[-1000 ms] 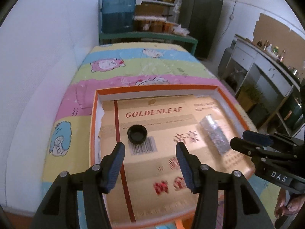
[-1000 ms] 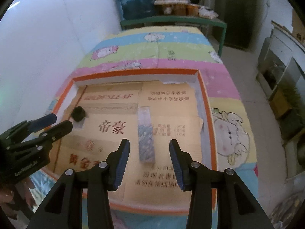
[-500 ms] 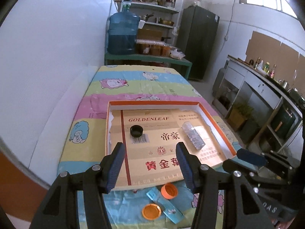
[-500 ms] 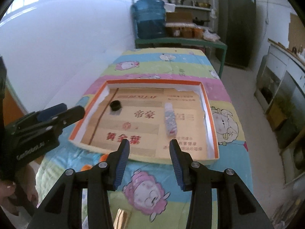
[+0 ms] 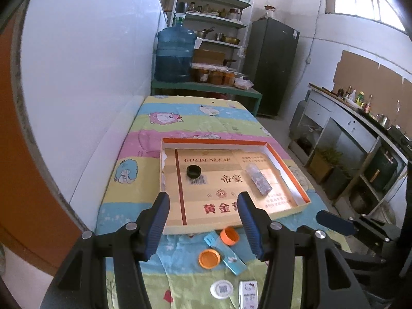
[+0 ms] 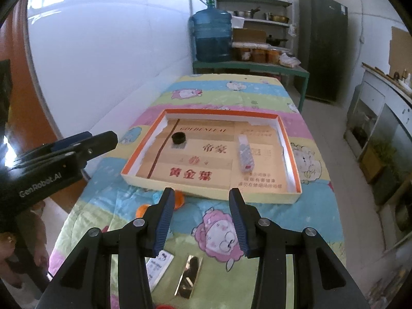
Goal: Organize rigid objects
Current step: 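Withdraw both grippers from the tray toward the remaining items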
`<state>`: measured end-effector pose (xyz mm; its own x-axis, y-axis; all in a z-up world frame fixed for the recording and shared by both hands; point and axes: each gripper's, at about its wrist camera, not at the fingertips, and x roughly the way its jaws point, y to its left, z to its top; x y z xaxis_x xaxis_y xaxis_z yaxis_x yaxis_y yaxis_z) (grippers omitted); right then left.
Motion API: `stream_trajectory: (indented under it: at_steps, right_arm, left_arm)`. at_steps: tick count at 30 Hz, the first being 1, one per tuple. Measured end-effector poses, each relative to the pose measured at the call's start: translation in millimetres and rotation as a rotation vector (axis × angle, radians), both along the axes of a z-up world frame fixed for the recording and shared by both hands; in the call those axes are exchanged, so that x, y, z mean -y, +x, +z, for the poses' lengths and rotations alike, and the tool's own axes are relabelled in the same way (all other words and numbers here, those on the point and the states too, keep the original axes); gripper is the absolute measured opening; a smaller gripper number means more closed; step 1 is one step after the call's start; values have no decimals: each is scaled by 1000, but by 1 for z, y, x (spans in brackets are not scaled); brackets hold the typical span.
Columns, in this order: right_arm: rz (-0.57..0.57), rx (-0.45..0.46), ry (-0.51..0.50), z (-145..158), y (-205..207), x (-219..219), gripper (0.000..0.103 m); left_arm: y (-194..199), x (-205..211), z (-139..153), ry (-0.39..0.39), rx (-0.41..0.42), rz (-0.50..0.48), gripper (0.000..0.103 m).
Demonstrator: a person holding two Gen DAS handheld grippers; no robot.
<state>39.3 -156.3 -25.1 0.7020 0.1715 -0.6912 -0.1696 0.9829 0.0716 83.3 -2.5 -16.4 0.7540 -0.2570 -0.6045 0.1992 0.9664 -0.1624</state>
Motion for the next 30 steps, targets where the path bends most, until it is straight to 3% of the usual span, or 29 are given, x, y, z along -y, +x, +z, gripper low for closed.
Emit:
stream_trajectory:
  at_steps: [9, 30]
  right_arm:
    - [15, -3, -30, -6, -25, -7, 45]
    - [36, -87, -16, -41, -52, -15, 50]
  left_arm:
    - [-28, -5, 5, -11, 25, -7, 55]
    - [-71, -12, -32, -24, -3, -28, 55]
